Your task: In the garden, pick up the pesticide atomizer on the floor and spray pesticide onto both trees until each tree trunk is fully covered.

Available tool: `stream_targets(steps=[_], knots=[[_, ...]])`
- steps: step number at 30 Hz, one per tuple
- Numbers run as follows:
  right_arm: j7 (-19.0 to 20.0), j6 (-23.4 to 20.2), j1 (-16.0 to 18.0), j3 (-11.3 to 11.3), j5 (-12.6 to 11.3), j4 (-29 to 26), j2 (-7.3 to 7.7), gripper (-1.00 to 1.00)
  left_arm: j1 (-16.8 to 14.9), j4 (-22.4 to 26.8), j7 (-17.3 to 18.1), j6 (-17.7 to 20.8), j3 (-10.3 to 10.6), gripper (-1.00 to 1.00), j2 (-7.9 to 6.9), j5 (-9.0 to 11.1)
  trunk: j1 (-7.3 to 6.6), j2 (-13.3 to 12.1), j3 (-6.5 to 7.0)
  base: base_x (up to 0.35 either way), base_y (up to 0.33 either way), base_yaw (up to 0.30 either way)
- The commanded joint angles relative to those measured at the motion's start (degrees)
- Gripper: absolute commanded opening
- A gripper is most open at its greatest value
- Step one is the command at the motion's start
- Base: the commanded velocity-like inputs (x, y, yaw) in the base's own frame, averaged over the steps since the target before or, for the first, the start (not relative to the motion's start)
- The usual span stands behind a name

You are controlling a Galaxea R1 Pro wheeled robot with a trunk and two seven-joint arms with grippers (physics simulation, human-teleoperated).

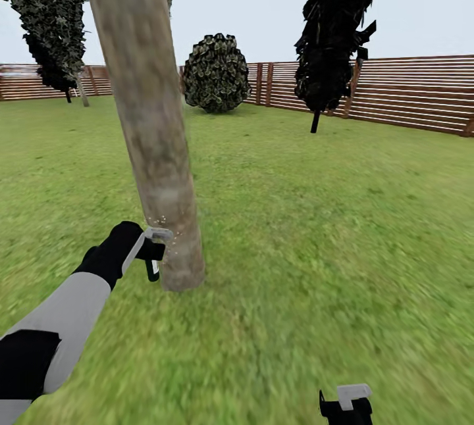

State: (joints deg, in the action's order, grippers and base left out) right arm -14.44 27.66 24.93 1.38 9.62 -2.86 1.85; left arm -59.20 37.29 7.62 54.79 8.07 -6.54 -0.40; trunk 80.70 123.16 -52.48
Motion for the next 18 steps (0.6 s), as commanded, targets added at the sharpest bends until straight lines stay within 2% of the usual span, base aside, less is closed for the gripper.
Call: stream_targets(steps=[1, 10, 14, 16, 18], knots=[[-0.50, 0.01, 0.03, 0.12, 0.57, 0.05, -0.01, 1.00, -0.08, 0.07, 0.21, 0.23, 0.27, -1.00, -0.07, -0.12, -0.01, 0.02, -0.05, 0.000, -0.272, 0.000], [-0.42, 0.02, 0.03, 0.12, 0.53, 0.05, -0.01, 1.00, -0.04, 0.02, 0.12, -0.02, 0.33, -1.00, -0.30, -0.13, -0.01, 0.02, -0.05, 0.000, -0.273, 0.000], [-0.40, 0.00, 0.03, 0.12, 0.49, 0.05, -0.01, 1.00, 0.08, -0.12, 0.20, -0.24, -0.06, -1.00, -1.58, -0.19, -0.01, 0.02, -0.05, 0.000, -0.275, 0.024], [-0.41, -0.01, 0.03, 0.12, 0.50, 0.05, -0.01, 1.00, 0.13, -0.61, 0.26, -0.36, -0.02, -1.00, -3.37, -0.29, -0.01, 0.02, -0.05, 0.000, -0.275, 0.220], [-0.41, 0.01, 0.03, 0.12, 0.50, 0.05, -0.01, 1.00, 0.14, -0.77, 0.25, -0.38, 0.10, -1.00, -3.63, -0.30, -0.01, 0.02, -0.05, 0.007, -0.275, 0.266]])
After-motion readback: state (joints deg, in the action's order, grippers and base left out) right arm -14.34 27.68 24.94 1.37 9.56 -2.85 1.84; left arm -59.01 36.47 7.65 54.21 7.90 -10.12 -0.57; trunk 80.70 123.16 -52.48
